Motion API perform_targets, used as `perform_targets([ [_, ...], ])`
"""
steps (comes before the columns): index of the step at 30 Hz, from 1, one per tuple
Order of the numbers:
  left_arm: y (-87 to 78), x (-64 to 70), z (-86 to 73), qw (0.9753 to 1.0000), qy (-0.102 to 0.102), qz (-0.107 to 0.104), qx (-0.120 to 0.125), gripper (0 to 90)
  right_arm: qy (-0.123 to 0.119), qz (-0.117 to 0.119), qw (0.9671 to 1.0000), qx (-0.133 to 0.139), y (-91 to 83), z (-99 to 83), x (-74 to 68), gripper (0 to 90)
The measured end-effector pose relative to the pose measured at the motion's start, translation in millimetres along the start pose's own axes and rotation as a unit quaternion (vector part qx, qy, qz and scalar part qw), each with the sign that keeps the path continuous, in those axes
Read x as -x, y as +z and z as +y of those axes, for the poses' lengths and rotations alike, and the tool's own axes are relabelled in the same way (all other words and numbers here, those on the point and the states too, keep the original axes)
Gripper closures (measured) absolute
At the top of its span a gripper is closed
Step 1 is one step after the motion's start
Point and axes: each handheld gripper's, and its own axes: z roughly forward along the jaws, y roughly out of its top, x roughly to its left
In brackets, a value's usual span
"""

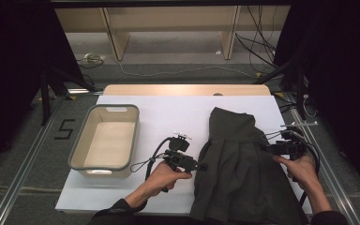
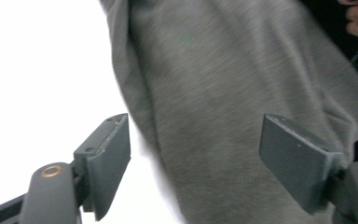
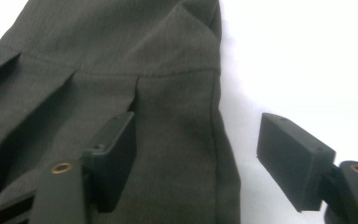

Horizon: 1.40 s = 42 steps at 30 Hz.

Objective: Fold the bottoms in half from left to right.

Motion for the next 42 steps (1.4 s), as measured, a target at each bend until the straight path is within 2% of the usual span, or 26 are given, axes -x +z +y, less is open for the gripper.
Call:
perform_targets([
  [5,16.6,-4.7,-2.3,0.9997,-0.020,0.001,-0.015,18.3,0.000,0.005,1.0000,-0.007,0.7,-9.1,-1.5,24.9],
  [9,22.4,-1.5,-2.5,0.9995,-0.020,-0.001,-0.023,16.6,-0.005,0.008,0.9998,-0.014,1.9,-14.9,-3.5,23.6],
  [11,26.0,-1.2,-1.8,0.9992,-0.027,-0.017,-0.026,16.2,-0.006,0.009,0.9998,-0.017,2.7,-16.9,-3.1,23.2],
  [13,30.6,-1.1,-1.7,0.9988,-0.033,-0.023,-0.028,15.4,-0.006,0.008,0.9997,-0.021,4.1,-18.5,-2.1,23.1],
  [19,44.2,0.2,-0.9,0.9985,-0.029,-0.021,-0.042,13.0,0.001,0.010,0.9994,-0.033,10.1,-22.4,2.0,22.2],
  [24,50.3,3.0,-0.5,0.9984,-0.022,-0.011,-0.051,11.8,0.007,0.009,0.9990,-0.042,13.2,-24.8,6.4,21.3],
  [27,50.8,4.9,0.6,0.9982,-0.016,-0.004,-0.057,11.3,0.013,0.018,0.9988,-0.044,13.9,-24.9,7.6,21.1],
  [30,52.3,6.6,1.0,0.9984,-0.010,0.000,-0.056,11.9,0.012,0.017,0.9987,-0.046,14.7,-25.7,8.1,20.8],
  [32,52.9,7.1,0.9,0.9984,-0.007,-0.004,-0.057,16.2,0.013,0.015,0.9986,-0.048,14.7,-25.9,8.8,20.4],
  [33,53.4,7.7,0.6,0.9983,-0.011,-0.015,-0.055,18.7,0.015,0.016,0.9986,-0.049,14.6,-26.0,9.5,20.3],
  [34,54.1,7.0,0.0,0.9977,-0.017,-0.033,-0.057,26.1,0.016,0.015,0.9985,-0.050,14.7,-26.1,10.1,20.2],
  [35,55.8,7.5,-0.7,0.9974,-0.023,-0.039,-0.056,33.7,0.019,0.015,0.9984,-0.051,15.1,-26.3,10.7,20.1],
  [39,55.9,9.5,3.5,0.9969,-0.015,-0.047,-0.062,50.6,0.022,0.014,0.9979,-0.060,17.0,-28.4,14.0,19.9],
  [42,54.3,11.7,3.6,0.9976,-0.008,-0.042,-0.054,64.9,0.025,0.017,0.9973,-0.067,19.4,-29.6,16.0,19.9],
])
